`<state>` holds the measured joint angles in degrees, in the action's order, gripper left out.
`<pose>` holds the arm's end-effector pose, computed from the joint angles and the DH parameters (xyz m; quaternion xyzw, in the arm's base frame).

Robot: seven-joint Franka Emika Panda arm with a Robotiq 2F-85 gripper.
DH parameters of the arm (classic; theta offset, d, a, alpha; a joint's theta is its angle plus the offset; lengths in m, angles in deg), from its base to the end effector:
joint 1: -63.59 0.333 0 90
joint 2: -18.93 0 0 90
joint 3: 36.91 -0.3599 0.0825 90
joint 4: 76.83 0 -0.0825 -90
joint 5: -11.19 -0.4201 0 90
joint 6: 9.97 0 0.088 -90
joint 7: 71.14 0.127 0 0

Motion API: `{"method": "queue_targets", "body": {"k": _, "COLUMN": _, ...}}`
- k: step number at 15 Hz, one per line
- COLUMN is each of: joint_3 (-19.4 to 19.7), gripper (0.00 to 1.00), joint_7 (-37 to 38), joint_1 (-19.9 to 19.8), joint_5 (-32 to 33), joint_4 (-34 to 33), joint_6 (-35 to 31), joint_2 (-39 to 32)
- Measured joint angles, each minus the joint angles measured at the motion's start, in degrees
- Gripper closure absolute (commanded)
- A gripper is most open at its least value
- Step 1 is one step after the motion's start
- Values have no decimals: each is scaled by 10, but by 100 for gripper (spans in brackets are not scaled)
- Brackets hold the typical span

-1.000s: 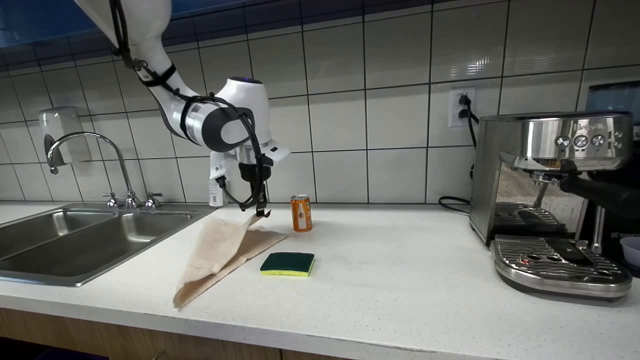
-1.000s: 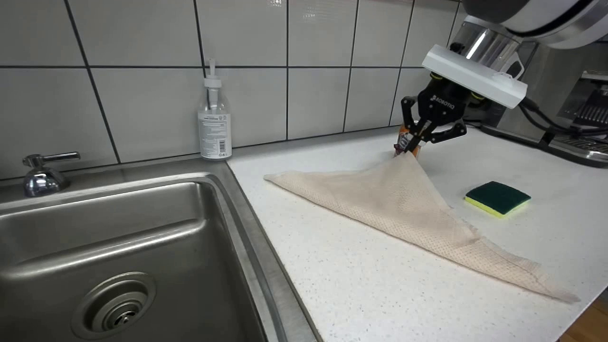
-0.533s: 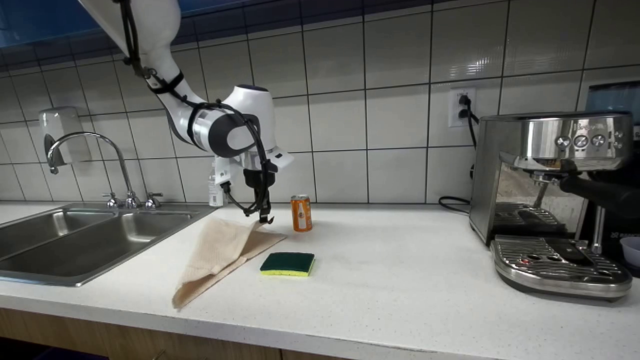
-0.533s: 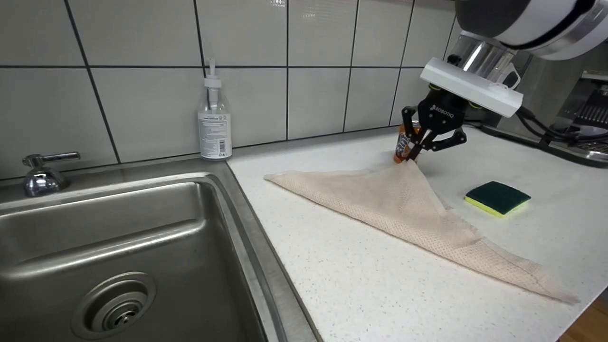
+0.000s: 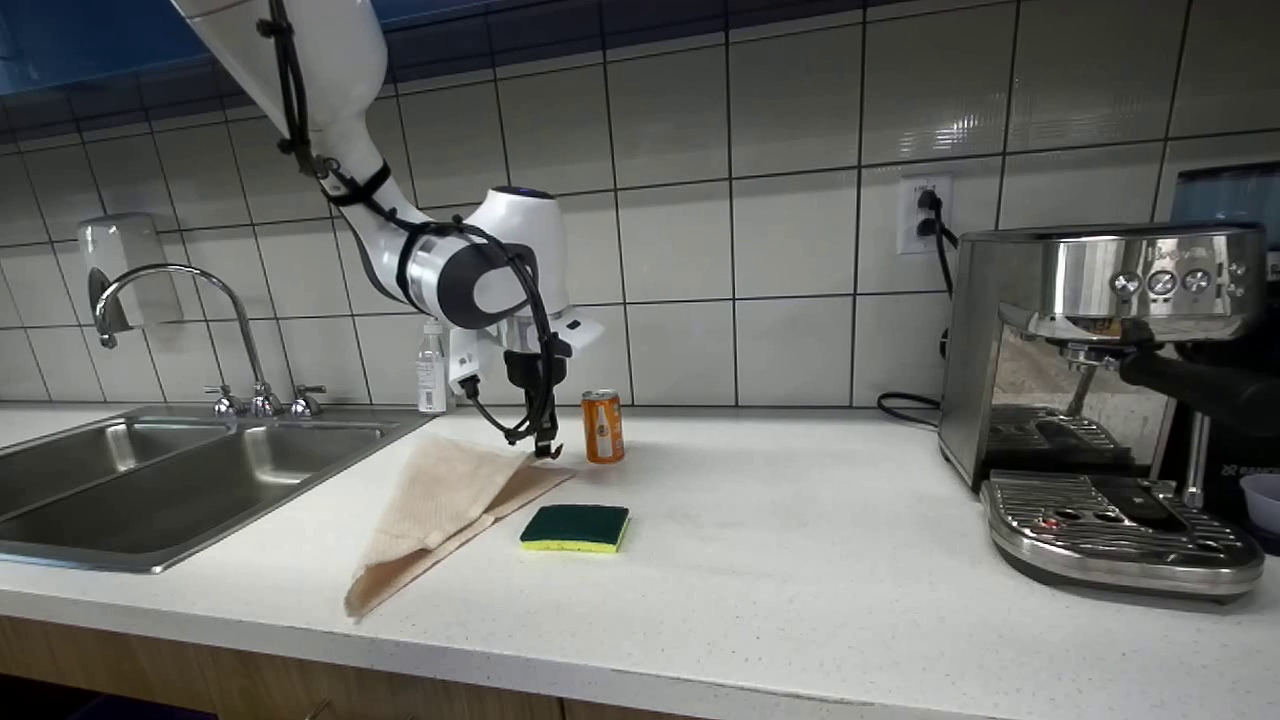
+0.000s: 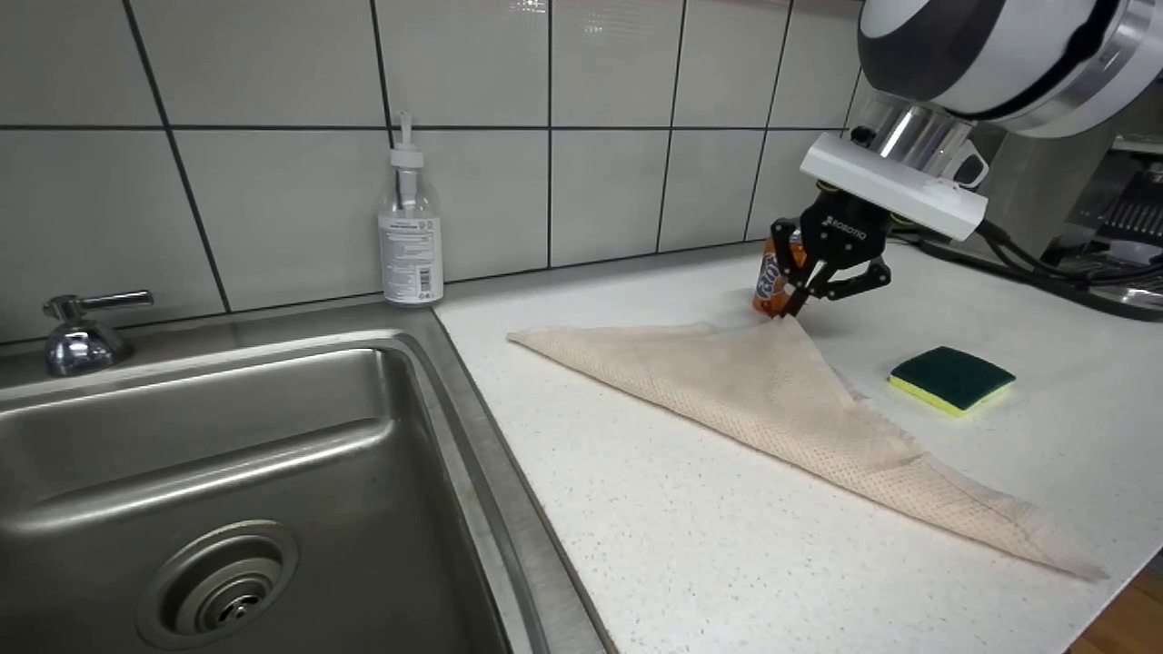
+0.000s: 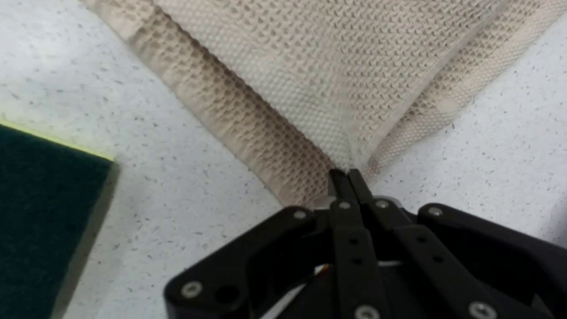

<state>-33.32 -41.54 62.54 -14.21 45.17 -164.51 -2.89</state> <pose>0.6303 -0.0613 0.2369 -0.8752 0.4637 -0.0693 0.1194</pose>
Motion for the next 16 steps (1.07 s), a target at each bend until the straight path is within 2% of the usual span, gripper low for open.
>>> {"method": "queue_targets", "body": {"k": 6, "joint_3": 10, "gripper": 100, "joint_7": 1, "joint_1": 0, "joint_5": 0, "joint_4": -17, "joint_6": 0, "joint_2": -15}}
{"method": "queue_targets", "body": {"k": 7, "joint_3": 11, "gripper": 73, "joint_7": 1, "joint_1": 0, "joint_5": 0, "joint_4": -18, "joint_6": 0, "joint_2": -16}}
{"method": "queue_targets", "body": {"k": 8, "joint_3": 11, "gripper": 72, "joint_7": 1, "joint_1": 0, "joint_5": 1, "joint_4": -19, "joint_6": 0, "joint_2": -17}}
{"method": "queue_targets", "body": {"k": 9, "joint_3": 12, "gripper": 66, "joint_7": 2, "joint_1": 0, "joint_5": 3, "joint_4": -20, "joint_6": 0, "joint_2": -19}}
{"method": "queue_targets", "body": {"k": 16, "joint_3": 13, "gripper": 14, "joint_7": 2, "joint_1": 1, "joint_5": 11, "joint_4": -21, "joint_6": 2, "joint_2": -24}}
